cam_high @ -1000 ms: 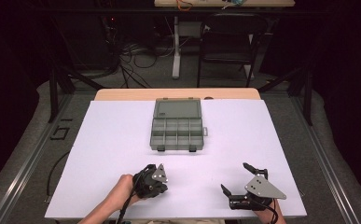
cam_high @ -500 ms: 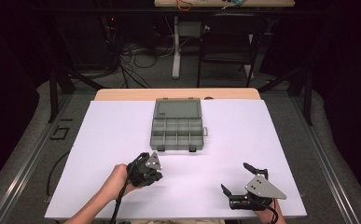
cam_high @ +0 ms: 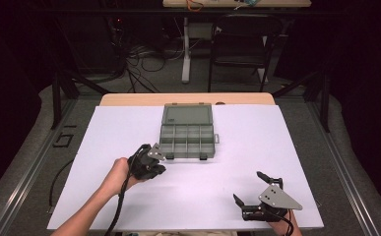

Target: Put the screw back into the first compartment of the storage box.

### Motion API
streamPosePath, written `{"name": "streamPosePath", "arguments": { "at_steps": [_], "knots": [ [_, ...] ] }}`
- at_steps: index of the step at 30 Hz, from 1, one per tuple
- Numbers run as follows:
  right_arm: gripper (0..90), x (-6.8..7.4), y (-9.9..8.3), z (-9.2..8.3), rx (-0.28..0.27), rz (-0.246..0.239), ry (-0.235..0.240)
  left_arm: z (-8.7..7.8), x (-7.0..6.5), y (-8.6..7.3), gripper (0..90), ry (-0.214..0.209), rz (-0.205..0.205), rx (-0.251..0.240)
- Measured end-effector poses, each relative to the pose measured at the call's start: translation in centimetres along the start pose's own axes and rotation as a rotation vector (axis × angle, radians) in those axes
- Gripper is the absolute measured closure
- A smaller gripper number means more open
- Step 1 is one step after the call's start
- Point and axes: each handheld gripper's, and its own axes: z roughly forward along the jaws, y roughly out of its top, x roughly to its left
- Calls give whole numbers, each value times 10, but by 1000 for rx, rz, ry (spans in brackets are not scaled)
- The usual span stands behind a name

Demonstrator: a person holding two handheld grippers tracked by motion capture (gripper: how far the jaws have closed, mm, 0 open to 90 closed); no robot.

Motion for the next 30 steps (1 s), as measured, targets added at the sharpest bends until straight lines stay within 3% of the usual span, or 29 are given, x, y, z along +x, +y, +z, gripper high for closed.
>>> {"name": "streamPosePath", "arguments": {
  "at_steps": [10,30],
  "knots": [
    [0,-1,-1,1,7,0,3,-3,21,11,875,17,-16,6],
    [0,0,0,0,1,-2,1,-9,46,28,874,39,-43,13]
  ]
}}
